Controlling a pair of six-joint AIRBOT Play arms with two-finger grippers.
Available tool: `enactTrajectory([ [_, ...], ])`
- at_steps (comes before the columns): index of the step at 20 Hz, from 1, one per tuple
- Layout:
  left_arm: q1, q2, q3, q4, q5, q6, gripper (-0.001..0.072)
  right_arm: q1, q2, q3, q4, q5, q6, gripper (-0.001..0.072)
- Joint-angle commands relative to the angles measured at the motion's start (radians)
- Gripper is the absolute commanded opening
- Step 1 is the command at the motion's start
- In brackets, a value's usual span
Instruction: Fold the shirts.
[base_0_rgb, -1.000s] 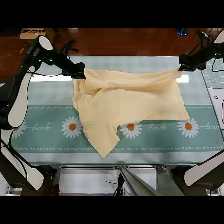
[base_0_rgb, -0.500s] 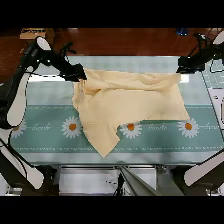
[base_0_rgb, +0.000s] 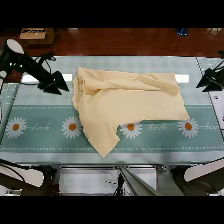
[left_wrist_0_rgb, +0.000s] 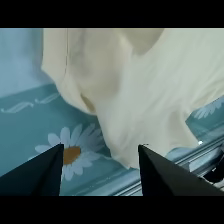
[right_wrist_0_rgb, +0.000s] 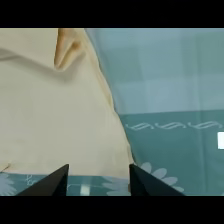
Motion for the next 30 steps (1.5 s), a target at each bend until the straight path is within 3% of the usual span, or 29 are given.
enactTrajectory([
  [1, 0.017, 0.163, -0.360, -0.004, 0.112, 0.046, 0.0526, -0.108, 0.073, -0.142, 0.111, 0.018, -0.033, 0.0454],
  [6, 0.016, 0.290, -0.729, -0.214, 0.301, 0.138, 0.0526, -0.142, 0.130, -0.297, 0.114, -0.069, -0.058, 0.0455],
  [9, -0.027, 0.272, -0.784, -0.266, 0.434, 0.138, 0.0526, -0.141, 0.132, -0.334, 0.116, -0.089, -0.071, 0.0455],
  [15, -0.182, 0.225, -0.784, -0.332, 0.554, 0.132, 0.0522, -0.141, 0.155, -0.335, 0.121, -0.134, -0.086, 0.0454],
  [16, -0.199, 0.224, -0.784, -0.341, 0.566, 0.128, 0.0409, -0.141, 0.163, -0.335, 0.120, -0.142, -0.087, 0.0455],
  [17, -0.211, 0.224, -0.784, -0.353, 0.566, 0.131, 0.0141, -0.142, 0.169, -0.335, 0.120, -0.146, -0.094, 0.0459],
  [18, -0.214, 0.225, -0.784, -0.367, 0.561, 0.156, 0.0019, -0.142, 0.172, -0.335, 0.110, -0.143, -0.112, 0.0466],
  [20, -0.204, 0.225, -0.784, -0.388, 0.540, 0.169, 0.0019, -0.150, 0.171, -0.350, 0.051, -0.131, -0.124, 0.0537],
  [30, -0.168, 0.225, -0.783, -0.391, 0.514, 0.174, 0.0020, -0.253, 0.171, -0.648, 0.143, -0.300, -0.175, 0.0542],
])
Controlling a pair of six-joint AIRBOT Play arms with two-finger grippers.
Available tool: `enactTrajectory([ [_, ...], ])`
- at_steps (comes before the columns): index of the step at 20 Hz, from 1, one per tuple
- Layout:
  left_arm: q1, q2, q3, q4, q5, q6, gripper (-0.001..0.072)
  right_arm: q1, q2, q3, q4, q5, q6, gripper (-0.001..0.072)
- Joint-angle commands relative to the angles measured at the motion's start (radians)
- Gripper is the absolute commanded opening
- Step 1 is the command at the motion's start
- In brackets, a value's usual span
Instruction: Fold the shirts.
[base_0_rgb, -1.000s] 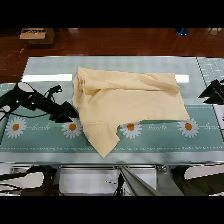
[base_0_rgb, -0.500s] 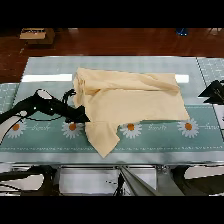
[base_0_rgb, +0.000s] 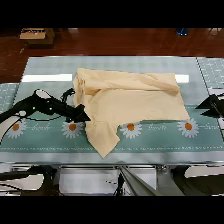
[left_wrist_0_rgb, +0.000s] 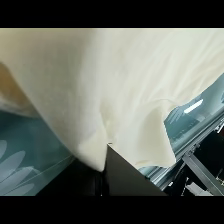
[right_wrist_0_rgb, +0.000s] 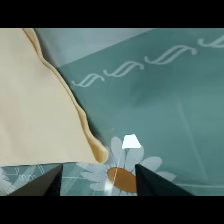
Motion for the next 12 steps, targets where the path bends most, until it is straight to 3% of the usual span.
enactTrajectory([
  [1, 0.003, 0.000, 0.000, -0.002, -0.002, 0.004, 0.0020, 0.003, 0.001, -0.091, 0.038, -0.074, -0.018, 0.0527],
  [4, 0.003, 0.000, 0.000, -0.002, 0.000, 0.004, 0.0020, 0.063, 0.001, -0.140, 0.043, -0.125, -0.038, 0.0524],
  [8, 0.003, 0.000, 0.001, -0.002, 0.007, 0.008, 0.0020, 0.164, -0.003, -0.154, 0.053, -0.167, -0.025, 0.0270],
  [11, 0.014, 0.003, 0.024, -0.012, -0.012, 0.048, 0.0020, 0.225, -0.003, -0.153, 0.058, -0.175, -0.029, 0.0028],
  [12, 0.027, 0.005, 0.045, -0.018, -0.027, 0.048, 0.0020, 0.235, -0.002, -0.153, 0.058, -0.173, -0.038, 0.0028],
])
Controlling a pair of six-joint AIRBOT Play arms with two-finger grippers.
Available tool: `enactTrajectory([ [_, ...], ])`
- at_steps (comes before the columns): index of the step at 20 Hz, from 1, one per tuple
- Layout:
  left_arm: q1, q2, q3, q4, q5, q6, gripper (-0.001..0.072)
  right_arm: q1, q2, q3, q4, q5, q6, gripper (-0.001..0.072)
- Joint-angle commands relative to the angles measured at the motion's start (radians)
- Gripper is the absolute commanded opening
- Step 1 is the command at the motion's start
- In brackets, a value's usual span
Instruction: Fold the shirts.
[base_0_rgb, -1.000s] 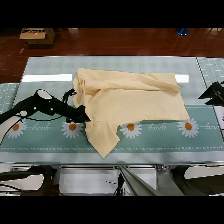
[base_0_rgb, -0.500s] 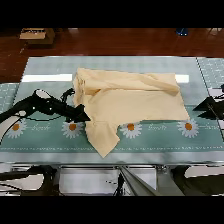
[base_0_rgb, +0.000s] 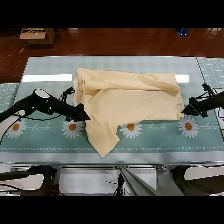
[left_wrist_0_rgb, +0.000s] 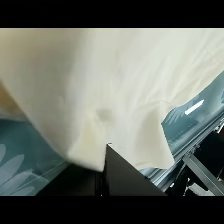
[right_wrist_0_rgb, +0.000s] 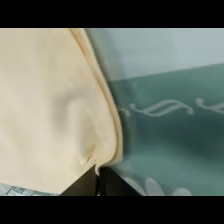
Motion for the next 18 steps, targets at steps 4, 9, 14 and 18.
enactTrajectory([
  [4, 0.073, 0.005, 0.187, -0.055, -0.085, 0.021, 0.0019, 0.051, 0.017, 0.042, 0.137, 0.018, -0.082, 0.0028],
  [9, 0.099, 0.005, 0.546, -0.057, -0.073, 0.046, 0.0019, 0.066, 0.068, 0.205, 0.510, -0.158, -0.122, 0.0027],
  [14, 0.104, -0.076, 0.734, -0.049, 0.111, 0.026, 0.0020, 0.181, 0.065, 0.292, 0.542, -0.468, -0.122, 0.0026],
  [18, 0.112, -0.226, 0.755, -0.050, 0.110, -0.020, 0.0021, 0.232, 0.023, 0.292, 0.524, -0.640, -0.114, 0.0026],
])
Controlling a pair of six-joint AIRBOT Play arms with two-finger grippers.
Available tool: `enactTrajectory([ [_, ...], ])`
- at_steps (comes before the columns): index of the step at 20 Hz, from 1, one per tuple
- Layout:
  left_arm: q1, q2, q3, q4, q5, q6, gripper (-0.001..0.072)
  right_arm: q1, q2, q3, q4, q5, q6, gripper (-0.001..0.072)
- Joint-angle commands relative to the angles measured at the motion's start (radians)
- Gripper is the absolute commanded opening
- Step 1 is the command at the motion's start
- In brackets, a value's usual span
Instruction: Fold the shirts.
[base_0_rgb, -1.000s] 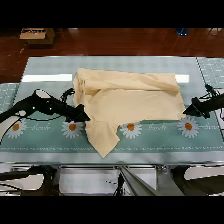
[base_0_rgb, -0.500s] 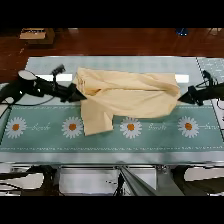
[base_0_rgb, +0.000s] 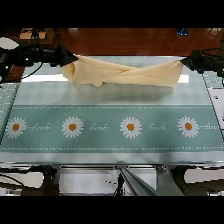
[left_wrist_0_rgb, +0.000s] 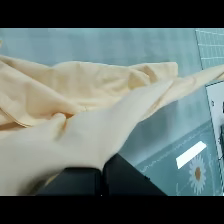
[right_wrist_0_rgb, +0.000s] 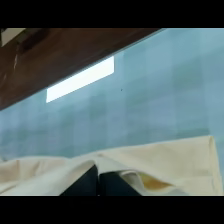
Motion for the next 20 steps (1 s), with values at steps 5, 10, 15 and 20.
enactTrajectory([
  [5, 0.011, -0.230, 0.039, -0.024, 0.055, -0.057, 0.0033, 0.082, -0.118, 0.013, -0.020, -0.177, 0.005, 0.0027],
  [10, 0.013, -0.262, 0.040, -0.092, 0.199, -0.051, 0.0334, 0.117, -0.177, 0.013, -0.024, -0.220, 0.005, 0.0029],
  [15, 0.031, -0.262, 0.039, -0.091, 0.211, -0.008, 0.0684, 0.114, -0.185, 0.013, -0.142, -0.158, 0.022, 0.0029],
  [20, 0.082, -0.261, 0.040, -0.094, 0.079, -0.012, 0.0684, 0.109, -0.179, 0.013, -0.299, -0.093, 0.087, 0.0329],
])
